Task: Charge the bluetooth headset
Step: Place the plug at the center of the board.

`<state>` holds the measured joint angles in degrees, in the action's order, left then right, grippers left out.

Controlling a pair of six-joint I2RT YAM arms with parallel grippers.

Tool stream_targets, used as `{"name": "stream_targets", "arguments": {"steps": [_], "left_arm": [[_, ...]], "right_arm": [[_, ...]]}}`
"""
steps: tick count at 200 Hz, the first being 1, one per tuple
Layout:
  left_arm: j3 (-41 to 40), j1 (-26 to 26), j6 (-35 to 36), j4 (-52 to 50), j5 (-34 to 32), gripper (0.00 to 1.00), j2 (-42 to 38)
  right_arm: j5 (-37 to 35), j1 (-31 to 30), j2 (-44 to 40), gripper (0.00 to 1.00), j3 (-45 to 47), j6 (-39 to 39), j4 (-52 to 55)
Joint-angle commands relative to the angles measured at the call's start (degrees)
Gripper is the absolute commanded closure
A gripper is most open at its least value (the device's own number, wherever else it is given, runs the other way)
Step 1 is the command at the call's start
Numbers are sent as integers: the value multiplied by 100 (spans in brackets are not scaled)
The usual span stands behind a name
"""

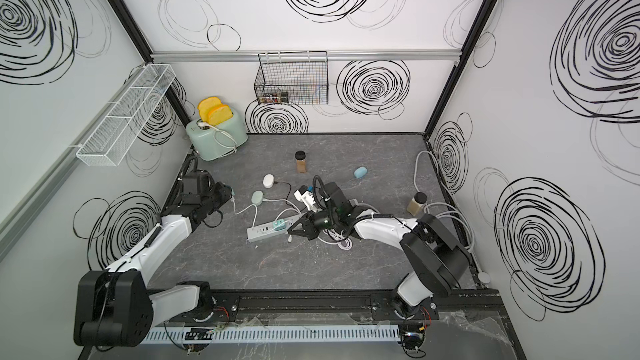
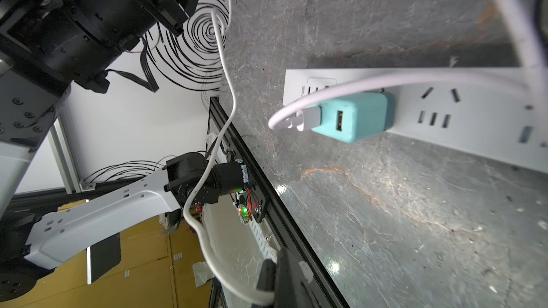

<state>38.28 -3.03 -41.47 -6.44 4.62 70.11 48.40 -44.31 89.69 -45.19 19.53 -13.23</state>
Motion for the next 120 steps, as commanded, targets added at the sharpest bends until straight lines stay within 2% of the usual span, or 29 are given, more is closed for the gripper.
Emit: {"name": "stream_targets", "arguments": {"steps": [1, 55, 89, 120], "left_arm": [[-147, -186, -102, 790, 297, 91, 306], [-477, -204, -439, 1652, 671, 84, 1118], [-506, -173, -418, 1724, 778, 54, 1240], [-388, -16, 38, 1593, 792, 27, 656]], "right_arm": [[61, -158, 181, 99, -341, 77, 199], [-41, -174, 426, 99, -656, -87, 616], [-70, -156, 473, 99, -757, -160, 808], [115, -45, 510, 99, -818, -142, 850]]}}
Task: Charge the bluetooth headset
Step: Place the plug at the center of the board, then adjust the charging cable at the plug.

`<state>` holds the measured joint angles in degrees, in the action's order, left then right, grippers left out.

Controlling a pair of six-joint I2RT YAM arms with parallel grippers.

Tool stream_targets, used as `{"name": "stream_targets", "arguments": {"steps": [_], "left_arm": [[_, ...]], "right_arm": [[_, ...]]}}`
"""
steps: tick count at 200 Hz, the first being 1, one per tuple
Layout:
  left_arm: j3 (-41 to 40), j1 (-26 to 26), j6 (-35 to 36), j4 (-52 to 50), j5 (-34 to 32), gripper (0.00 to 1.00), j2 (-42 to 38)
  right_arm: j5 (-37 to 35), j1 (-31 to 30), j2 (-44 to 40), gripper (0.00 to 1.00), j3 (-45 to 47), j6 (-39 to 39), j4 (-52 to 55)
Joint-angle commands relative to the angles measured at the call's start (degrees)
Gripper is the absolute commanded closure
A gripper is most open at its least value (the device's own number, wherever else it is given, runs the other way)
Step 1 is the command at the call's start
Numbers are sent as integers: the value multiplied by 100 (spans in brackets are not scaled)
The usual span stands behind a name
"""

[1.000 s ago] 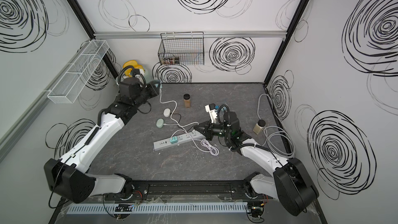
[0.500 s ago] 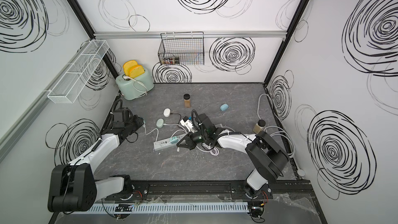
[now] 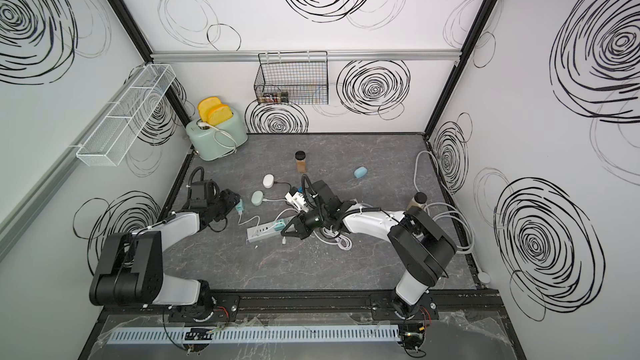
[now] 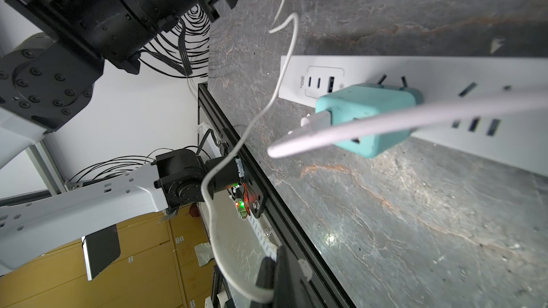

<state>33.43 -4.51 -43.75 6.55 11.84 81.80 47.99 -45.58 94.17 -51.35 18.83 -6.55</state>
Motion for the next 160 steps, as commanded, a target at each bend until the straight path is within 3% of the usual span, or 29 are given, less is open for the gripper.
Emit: {"name": "stream_targets", "arguments": {"steps": [1, 27, 59, 87, 111, 142, 160], "left_arm": [[104, 143, 272, 282, 68, 26, -550], [159, 525, 524, -123, 14, 23, -1510], [-571, 1529, 511, -209, -184, 32, -3393], [-970, 2092, 542, -394, 276, 42, -4459], [-1207, 2440, 630, -200, 732, 47, -4867], [-1296, 2756, 817, 94, 1298, 55, -4780], [-1130, 2869, 871, -130, 1155, 55, -4823]], "right_arm": [[162, 88, 60, 99, -200, -72, 189], [397, 219, 71, 97, -358, -199, 402], [716, 435, 195, 95, -670, -402, 916], [761, 491, 161, 93, -953, -749, 1493], [823, 587, 173, 92, -1152, -770, 1820], [812, 663, 185, 91, -1423, -870, 2260], [734, 708, 230, 91, -1572, -912, 2423]]}}
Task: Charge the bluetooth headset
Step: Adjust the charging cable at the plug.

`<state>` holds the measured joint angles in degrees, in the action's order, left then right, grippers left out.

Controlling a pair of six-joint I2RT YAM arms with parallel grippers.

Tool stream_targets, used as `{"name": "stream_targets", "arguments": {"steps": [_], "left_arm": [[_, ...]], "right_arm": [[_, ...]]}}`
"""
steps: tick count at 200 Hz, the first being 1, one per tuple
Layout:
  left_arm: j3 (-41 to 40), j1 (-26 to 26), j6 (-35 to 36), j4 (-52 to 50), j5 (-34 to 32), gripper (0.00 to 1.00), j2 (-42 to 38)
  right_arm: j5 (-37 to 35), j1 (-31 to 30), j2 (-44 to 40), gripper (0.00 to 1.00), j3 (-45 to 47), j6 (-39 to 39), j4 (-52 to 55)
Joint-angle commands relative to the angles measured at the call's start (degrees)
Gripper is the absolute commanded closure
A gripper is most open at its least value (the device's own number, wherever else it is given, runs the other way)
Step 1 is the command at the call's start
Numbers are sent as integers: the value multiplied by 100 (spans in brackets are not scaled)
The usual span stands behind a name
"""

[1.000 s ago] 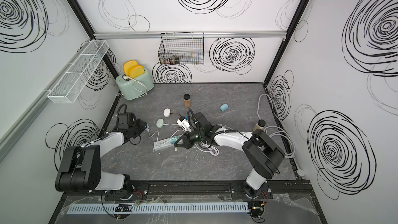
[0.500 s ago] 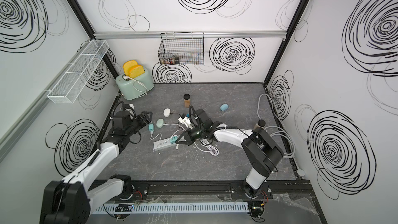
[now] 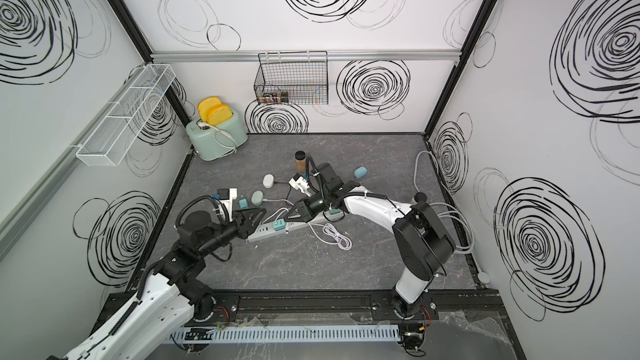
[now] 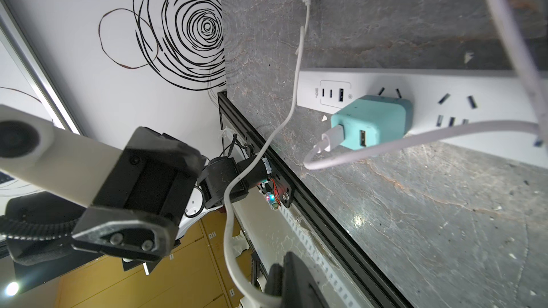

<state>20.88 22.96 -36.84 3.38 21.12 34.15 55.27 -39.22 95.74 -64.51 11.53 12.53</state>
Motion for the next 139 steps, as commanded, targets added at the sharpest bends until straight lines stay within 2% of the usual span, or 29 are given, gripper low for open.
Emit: {"name": "stream_targets", "arguments": {"steps": [1, 24, 50, 75, 92, 139], "left_arm": [[134, 130, 183, 175, 208, 55, -67], [271, 288, 170, 120, 158, 59, -259], [434, 497, 120, -7, 405, 66, -66], [715, 968, 290, -334, -190, 64, -68], [654, 1243, 214, -131, -202, 63, 30], [643, 1330, 200, -144, -463, 54, 744]], "right_arm": [[-5, 72, 70, 91, -264, -184, 532], [-148, 172, 169, 91, -382, -76, 527], [-185, 251, 226, 91, -445, 44, 398], [-206, 322, 314, 91, -526, 64, 420], [-177, 347, 316, 90, -544, 83, 414], [87, 379, 211, 89, -499, 56, 428]]}}
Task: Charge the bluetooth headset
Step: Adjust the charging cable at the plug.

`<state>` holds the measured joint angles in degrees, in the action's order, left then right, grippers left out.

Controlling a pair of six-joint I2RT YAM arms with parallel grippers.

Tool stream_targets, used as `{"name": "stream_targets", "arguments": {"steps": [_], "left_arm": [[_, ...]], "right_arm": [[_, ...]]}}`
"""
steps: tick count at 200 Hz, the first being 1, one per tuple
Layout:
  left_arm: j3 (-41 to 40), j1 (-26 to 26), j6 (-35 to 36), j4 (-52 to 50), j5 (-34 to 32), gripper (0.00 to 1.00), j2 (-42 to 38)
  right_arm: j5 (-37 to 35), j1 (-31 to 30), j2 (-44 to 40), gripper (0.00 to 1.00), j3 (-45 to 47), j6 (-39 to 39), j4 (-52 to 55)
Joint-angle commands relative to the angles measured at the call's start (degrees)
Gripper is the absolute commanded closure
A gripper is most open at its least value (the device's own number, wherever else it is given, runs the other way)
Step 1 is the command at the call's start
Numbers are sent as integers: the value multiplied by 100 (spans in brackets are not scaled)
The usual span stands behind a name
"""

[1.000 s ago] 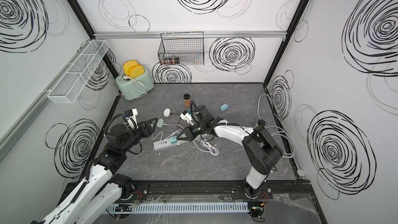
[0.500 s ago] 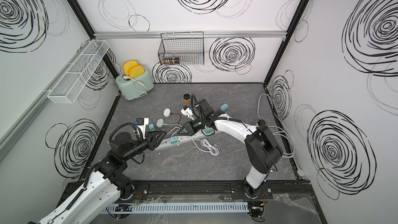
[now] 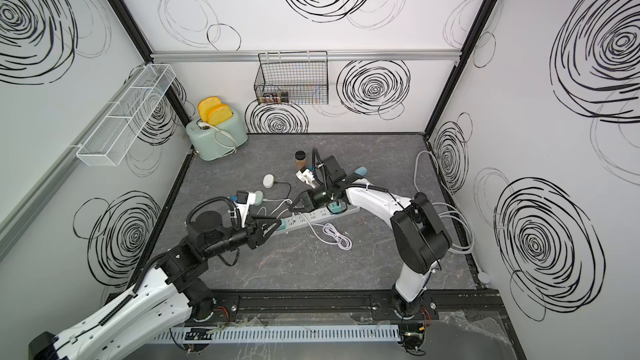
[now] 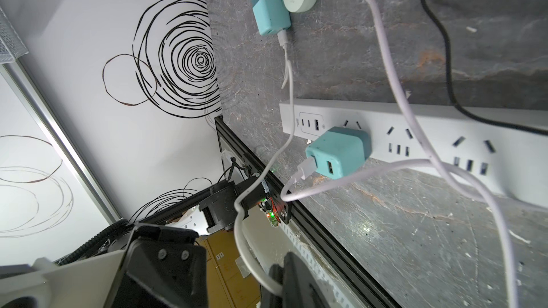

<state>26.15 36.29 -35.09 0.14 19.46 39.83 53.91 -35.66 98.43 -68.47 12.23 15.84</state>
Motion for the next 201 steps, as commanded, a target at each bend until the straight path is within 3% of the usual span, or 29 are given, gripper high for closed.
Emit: {"name": "stream_targets", "arguments": {"steps": [1, 56, 123, 201], "left_arm": [[104, -6, 27, 197, -300, 54, 184], [-239, -205, -297, 1485, 442, 62, 575], [-226, -263, -288, 1171, 822, 63, 884], [-602, -494, -688, 2097, 1284, 67, 844]], "right_arm": [[233, 24, -64, 89, -96, -16, 101], [572, 26, -113, 90, 120, 58, -55], [917, 85, -160, 92, 319, 582, -705], [1033, 50, -298, 97, 600, 1247, -1391]]}}
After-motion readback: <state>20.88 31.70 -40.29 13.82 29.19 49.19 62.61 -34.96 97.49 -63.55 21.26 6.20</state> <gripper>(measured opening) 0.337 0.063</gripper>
